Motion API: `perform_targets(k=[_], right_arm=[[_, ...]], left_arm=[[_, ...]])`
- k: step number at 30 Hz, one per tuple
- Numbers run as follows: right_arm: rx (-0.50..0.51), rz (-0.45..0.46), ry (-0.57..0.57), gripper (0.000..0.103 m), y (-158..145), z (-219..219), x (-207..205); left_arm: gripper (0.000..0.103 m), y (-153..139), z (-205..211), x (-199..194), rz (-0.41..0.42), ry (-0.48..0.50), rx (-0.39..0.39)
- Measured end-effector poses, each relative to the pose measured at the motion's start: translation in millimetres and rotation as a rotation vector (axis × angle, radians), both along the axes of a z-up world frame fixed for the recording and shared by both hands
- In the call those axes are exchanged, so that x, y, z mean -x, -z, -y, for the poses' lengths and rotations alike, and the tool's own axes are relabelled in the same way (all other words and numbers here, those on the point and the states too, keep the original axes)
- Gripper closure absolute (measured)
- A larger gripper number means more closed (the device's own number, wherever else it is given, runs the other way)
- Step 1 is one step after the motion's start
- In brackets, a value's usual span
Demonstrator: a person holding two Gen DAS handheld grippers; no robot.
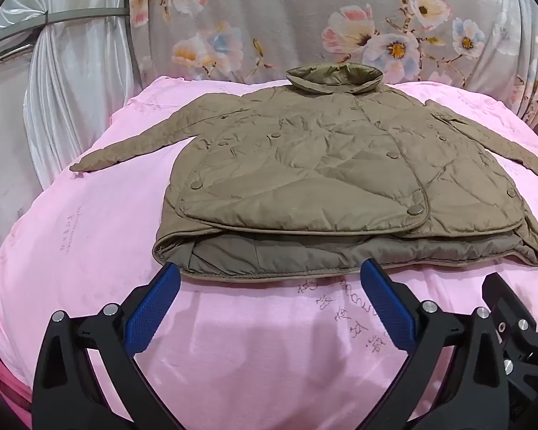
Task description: Fold large clothes
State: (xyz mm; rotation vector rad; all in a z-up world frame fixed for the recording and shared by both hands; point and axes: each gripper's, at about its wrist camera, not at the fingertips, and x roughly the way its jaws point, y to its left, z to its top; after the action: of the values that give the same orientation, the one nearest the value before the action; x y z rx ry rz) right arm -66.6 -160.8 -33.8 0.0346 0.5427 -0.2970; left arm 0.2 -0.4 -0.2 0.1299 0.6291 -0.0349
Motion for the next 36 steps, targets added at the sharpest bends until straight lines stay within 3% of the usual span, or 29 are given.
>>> perform_targets(k=[36], right_arm=[[0.006,-0.001,0.003,0.005,-0.8,1.1,1.7]], left_arm=[[0.005,-0.2,-0.4,0.1,0.005,0.001,0.005]])
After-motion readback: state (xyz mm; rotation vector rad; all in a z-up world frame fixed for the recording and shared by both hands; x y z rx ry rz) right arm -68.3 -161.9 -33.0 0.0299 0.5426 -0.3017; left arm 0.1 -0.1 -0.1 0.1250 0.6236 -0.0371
